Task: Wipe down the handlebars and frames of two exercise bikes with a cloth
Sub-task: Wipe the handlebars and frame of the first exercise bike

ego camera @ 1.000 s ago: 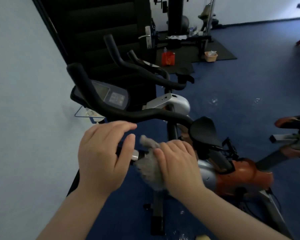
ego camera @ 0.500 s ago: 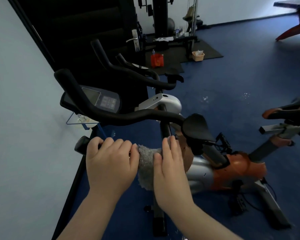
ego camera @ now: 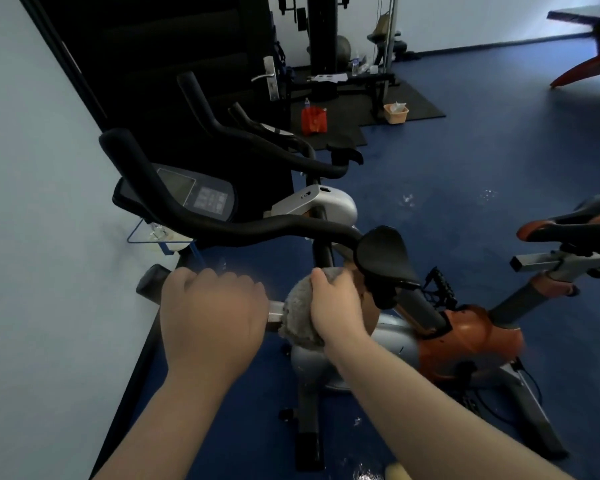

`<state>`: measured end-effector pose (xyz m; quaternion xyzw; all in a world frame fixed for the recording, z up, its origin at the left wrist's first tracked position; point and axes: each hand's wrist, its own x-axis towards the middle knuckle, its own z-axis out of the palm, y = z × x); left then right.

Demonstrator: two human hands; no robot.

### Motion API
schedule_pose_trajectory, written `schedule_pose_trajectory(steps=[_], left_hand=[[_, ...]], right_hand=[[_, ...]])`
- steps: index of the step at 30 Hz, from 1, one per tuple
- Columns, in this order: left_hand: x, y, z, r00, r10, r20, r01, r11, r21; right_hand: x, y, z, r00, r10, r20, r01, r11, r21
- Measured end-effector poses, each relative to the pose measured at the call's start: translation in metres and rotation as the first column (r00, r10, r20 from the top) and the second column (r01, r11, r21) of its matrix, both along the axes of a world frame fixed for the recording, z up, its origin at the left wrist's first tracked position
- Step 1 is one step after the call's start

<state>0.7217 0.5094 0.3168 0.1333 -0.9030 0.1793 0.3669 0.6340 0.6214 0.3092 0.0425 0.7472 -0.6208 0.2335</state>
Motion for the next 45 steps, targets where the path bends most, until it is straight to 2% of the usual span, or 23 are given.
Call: schedule_pose_trajectory(steps=[4, 9, 11, 12, 13, 16, 17, 19, 20, 21, 25, 27, 29, 32, 33, 35, 37, 38, 40, 41, 42, 43, 45], left_hand=[[0.001, 0.003, -0.002, 1.0, 0.014, -0.015, -0.014, 1.0, 0.023], [-0.002, 0.006, -0.001, 0.998, 0.043, -0.044, -0.042, 0.998, 0.037], [-0.003, 0.007, 0.0, 0.997, 0.057, -0.05, -0.054, 0.997, 0.049], [-0.003, 0.008, 0.0, 0.997, 0.059, -0.047, -0.057, 0.997, 0.053], [-0.003, 0.008, -0.002, 0.997, 0.057, -0.048, -0.054, 0.997, 0.056], [-0.004, 0.007, -0.005, 0.995, 0.066, -0.069, -0.063, 0.997, 0.045], [-0.004, 0.007, -0.005, 0.995, 0.075, -0.07, -0.073, 0.996, 0.043], [-0.006, 0.008, -0.003, 0.994, 0.086, -0.069, -0.084, 0.996, 0.042], [-0.006, 0.009, -0.003, 0.994, 0.088, -0.067, -0.085, 0.995, 0.042], [-0.007, 0.009, -0.002, 0.994, 0.089, -0.063, -0.087, 0.995, 0.04], [-0.004, 0.01, -0.005, 0.993, 0.091, -0.069, -0.088, 0.995, 0.051], [-0.005, 0.01, -0.004, 0.992, 0.105, -0.075, -0.101, 0.993, 0.056], [-0.005, 0.011, -0.002, 0.992, 0.111, -0.064, -0.108, 0.993, 0.055], [-0.006, 0.012, -0.001, 0.992, 0.11, -0.054, -0.106, 0.992, 0.065], [-0.005, 0.013, -0.003, 0.993, 0.107, -0.057, -0.103, 0.992, 0.071], [-0.006, 0.013, -0.004, 0.991, 0.11, -0.081, -0.104, 0.992, 0.069], [-0.007, 0.012, -0.003, 0.989, 0.12, -0.087, -0.114, 0.991, 0.068], [-0.007, 0.011, -0.002, 0.99, 0.12, -0.077, -0.114, 0.991, 0.07], [-0.007, 0.012, -0.001, 0.991, 0.112, -0.069, -0.107, 0.992, 0.072], [-0.007, 0.012, -0.002, 0.992, 0.107, -0.071, -0.102, 0.992, 0.07], [-0.006, 0.012, -0.003, 0.992, 0.101, -0.073, -0.096, 0.993, 0.07], [-0.006, 0.012, -0.004, 0.993, 0.093, -0.078, -0.088, 0.993, 0.073], [-0.006, 0.01, -0.006, 0.992, 0.088, -0.094, -0.081, 0.994, 0.076]], right_hand=[[0.022, 0.004, -0.01, 0.965, 0.162, -0.205, -0.138, 0.982, 0.127], [-0.026, -0.01, 0.008, 0.94, 0.174, -0.295, -0.063, 0.935, 0.35], [-0.035, -0.01, 0.017, 0.752, 0.571, -0.329, -0.19, 0.666, 0.722], [-0.031, -0.005, 0.013, 0.678, 0.675, -0.291, -0.186, 0.541, 0.82], [-0.025, -0.003, 0.006, 0.708, 0.661, -0.247, -0.182, 0.51, 0.841], [-0.017, 0.001, 0.006, 0.821, 0.518, -0.239, -0.163, 0.614, 0.772], [-0.024, -0.002, -0.001, 0.859, 0.455, -0.235, -0.206, 0.727, 0.655], [-0.036, -0.011, 0.005, 0.982, 0.186, 0.036, -0.189, 0.96, 0.207], [-0.045, -0.012, 0.007, 0.984, 0.14, 0.11, -0.144, 0.989, 0.035], [-0.045, -0.01, 0.006, 0.985, 0.137, 0.101, -0.138, 0.99, -0.004], [-0.023, -0.003, -0.006, 0.971, 0.22, -0.09, -0.194, 0.952, 0.236], [-0.031, -0.01, 0.005, 0.903, 0.406, -0.141, -0.273, 0.795, 0.541], [-0.054, -0.02, 0.015, 0.758, 0.626, -0.184, -0.308, 0.592, 0.744], [-0.058, -0.023, 0.012, 0.609, 0.767, -0.203, -0.214, 0.406, 0.889], [-0.046, -0.019, 0.003, 0.6, 0.759, -0.251, -0.151, 0.416, 0.897], [-0.016, -0.009, -0.01, 0.709, 0.634, -0.309, -0.17, 0.578, 0.798], [-0.019, -0.013, -0.007, 0.883, 0.374, -0.285, -0.154, 0.802, 0.577], [-0.03, -0.013, -0.001, 0.908, 0.305, -0.286, -0.134, 0.86, 0.493], [-0.035, -0.012, 0.011, 0.83, 0.449, -0.331, -0.194, 0.788, 0.584], [-0.029, -0.008, 0.014, 0.702, 0.637, -0.319, -0.217, 0.618, 0.755], [-0.026, -0.003, 0.006, 0.64, 0.694, -0.33, -0.197, 0.564, 0.802], [-0.018, 0.0, -0.007, 0.612, 0.715, -0.339, -0.195, 0.552, 0.811], [0.001, 0.011, -0.016, 0.674, 0.598, -0.433, -0.23, 0.727, 0.647]])
